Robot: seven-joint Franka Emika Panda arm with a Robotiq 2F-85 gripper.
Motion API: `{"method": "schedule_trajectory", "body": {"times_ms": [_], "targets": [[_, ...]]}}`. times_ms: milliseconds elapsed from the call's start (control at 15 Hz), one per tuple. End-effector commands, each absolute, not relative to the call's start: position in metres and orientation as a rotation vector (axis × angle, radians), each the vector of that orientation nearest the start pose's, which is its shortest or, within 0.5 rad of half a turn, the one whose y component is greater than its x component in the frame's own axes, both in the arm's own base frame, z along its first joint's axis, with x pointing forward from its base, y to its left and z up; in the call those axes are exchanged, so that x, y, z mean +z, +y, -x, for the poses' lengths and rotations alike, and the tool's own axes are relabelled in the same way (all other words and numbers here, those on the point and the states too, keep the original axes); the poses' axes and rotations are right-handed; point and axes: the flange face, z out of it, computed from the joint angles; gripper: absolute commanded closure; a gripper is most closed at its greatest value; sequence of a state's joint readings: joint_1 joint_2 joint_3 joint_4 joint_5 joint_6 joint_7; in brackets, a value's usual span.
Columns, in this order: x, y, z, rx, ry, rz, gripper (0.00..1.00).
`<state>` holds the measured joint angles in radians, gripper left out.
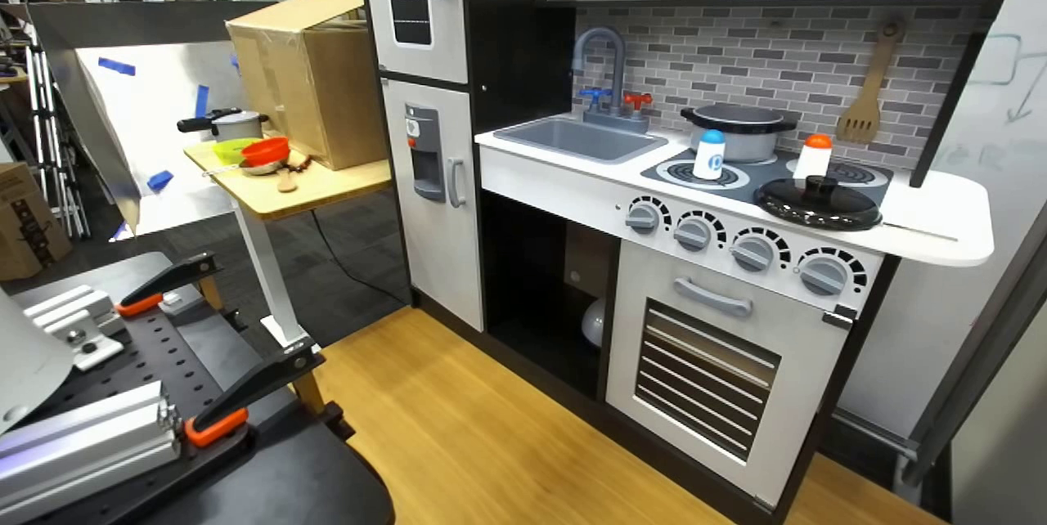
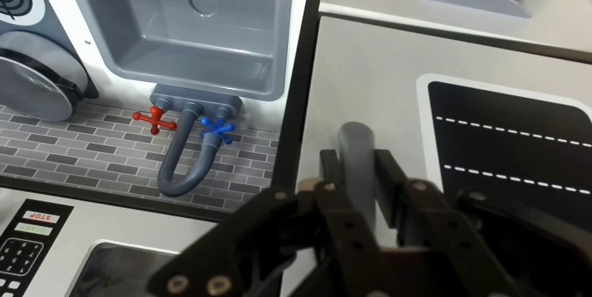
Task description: Close the open drawer and then open it again.
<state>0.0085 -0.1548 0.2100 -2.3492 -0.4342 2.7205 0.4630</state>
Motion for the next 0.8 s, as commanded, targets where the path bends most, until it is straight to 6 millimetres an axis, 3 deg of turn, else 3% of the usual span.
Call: {"method": "schedule_trajectory", "body": {"times_ms": [0, 733], "targets": [[0.453, 0.133, -0.482, -0.976, -0.206, 3.102, 0.94], [0.462, 0.161, -0.428, -0.979, -0.229, 3.06, 0.94]]}}
